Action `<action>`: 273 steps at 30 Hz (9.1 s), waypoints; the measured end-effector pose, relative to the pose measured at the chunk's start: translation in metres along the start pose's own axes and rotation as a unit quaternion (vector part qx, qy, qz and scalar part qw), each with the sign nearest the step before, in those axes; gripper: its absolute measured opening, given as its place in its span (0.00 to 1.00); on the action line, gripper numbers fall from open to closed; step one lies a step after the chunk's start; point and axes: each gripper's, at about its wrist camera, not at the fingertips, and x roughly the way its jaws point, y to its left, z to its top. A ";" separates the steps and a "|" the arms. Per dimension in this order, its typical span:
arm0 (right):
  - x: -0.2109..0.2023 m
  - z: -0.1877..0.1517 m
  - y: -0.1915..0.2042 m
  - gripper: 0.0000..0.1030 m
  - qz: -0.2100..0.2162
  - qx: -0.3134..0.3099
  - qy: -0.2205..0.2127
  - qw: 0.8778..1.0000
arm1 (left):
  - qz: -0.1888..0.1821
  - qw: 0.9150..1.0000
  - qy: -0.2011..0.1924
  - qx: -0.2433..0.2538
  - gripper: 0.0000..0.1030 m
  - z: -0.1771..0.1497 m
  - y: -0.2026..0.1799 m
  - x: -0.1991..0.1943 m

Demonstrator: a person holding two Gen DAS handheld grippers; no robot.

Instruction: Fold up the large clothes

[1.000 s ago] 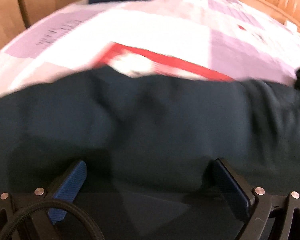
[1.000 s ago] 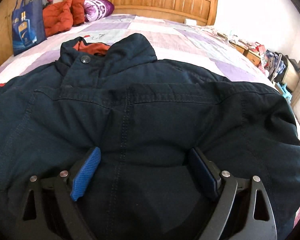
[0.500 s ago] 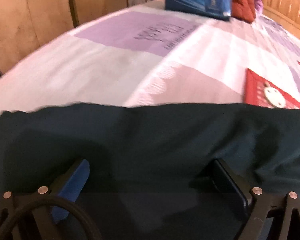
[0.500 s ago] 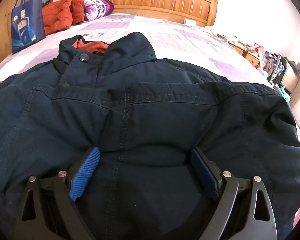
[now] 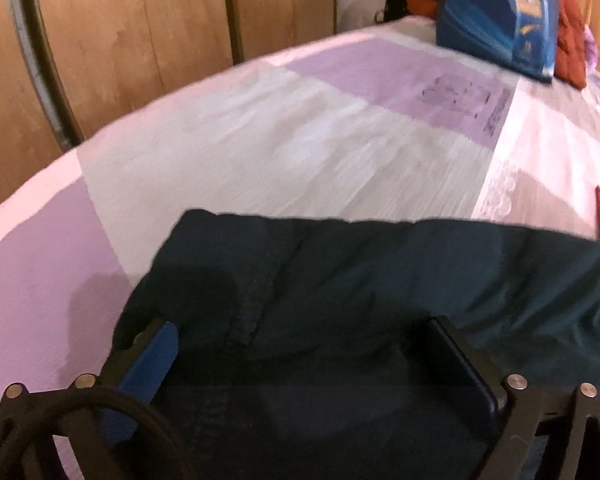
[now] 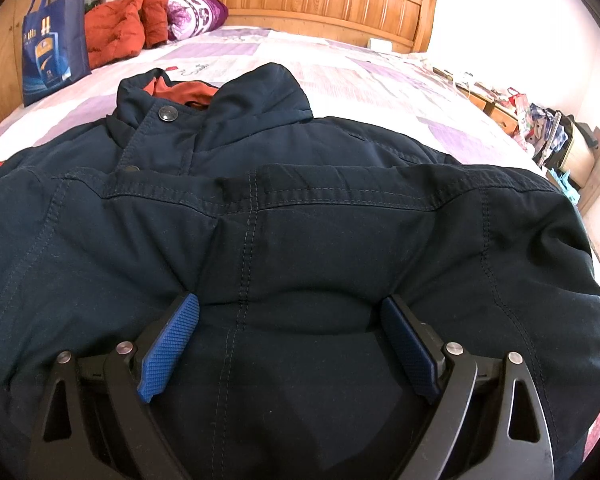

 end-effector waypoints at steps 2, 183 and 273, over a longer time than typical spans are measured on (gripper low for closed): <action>0.000 0.000 0.000 0.91 0.000 0.000 0.000 1.000 | -0.019 1.000 -0.002 -0.025 0.92 0.002 0.009 -0.003; -0.055 0.045 -0.093 0.43 0.066 -0.008 0.048 0.997 | -0.158 0.954 0.045 0.250 1.00 -0.072 -0.470 -0.063; -0.155 -0.136 -0.208 0.78 -0.038 0.040 0.043 0.998 | -0.185 0.941 0.056 0.279 1.00 -0.222 -0.302 -0.211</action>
